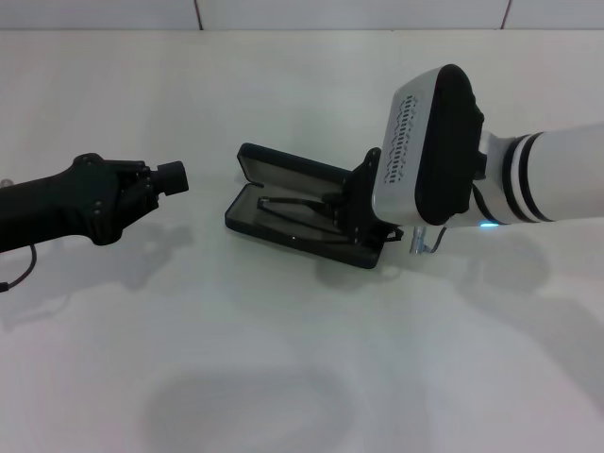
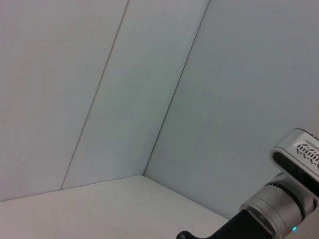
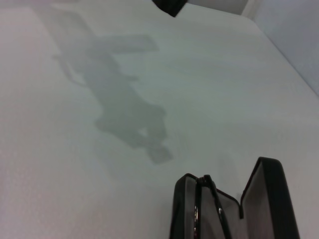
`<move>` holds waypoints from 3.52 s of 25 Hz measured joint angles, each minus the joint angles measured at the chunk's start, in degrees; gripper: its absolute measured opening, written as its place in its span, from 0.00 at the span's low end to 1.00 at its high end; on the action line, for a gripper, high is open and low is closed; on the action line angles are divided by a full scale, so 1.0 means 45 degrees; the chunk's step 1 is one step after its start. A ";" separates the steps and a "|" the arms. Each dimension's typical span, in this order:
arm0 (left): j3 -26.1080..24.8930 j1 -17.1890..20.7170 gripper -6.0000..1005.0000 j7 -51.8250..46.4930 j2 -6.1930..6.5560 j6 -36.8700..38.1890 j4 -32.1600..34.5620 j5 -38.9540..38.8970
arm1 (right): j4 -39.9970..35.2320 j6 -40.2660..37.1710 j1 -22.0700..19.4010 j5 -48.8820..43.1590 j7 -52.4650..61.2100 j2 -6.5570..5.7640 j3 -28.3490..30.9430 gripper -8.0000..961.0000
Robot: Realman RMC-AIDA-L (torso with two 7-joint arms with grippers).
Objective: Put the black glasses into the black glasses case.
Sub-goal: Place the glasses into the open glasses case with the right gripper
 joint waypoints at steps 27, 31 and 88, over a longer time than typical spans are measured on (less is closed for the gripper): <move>-0.0006 -0.0015 0.00 -0.0060 0.0016 0.0021 -0.0016 -0.0009 | -0.0299 0.1195 -0.0434 0.0004 0.0065 -0.0001 -0.0742 0.09; -0.0016 -0.0020 0.00 -0.0142 0.0055 0.0021 -0.0013 -0.0025 | -0.0324 0.1782 -0.0691 -0.0010 0.0201 0.0000 -0.1027 0.10; 0.0023 -0.0181 0.00 -0.0186 -0.0005 0.0018 -0.0036 0.0000 | -0.0398 0.2343 -0.0530 -0.0846 0.0215 0.0000 -0.1241 0.32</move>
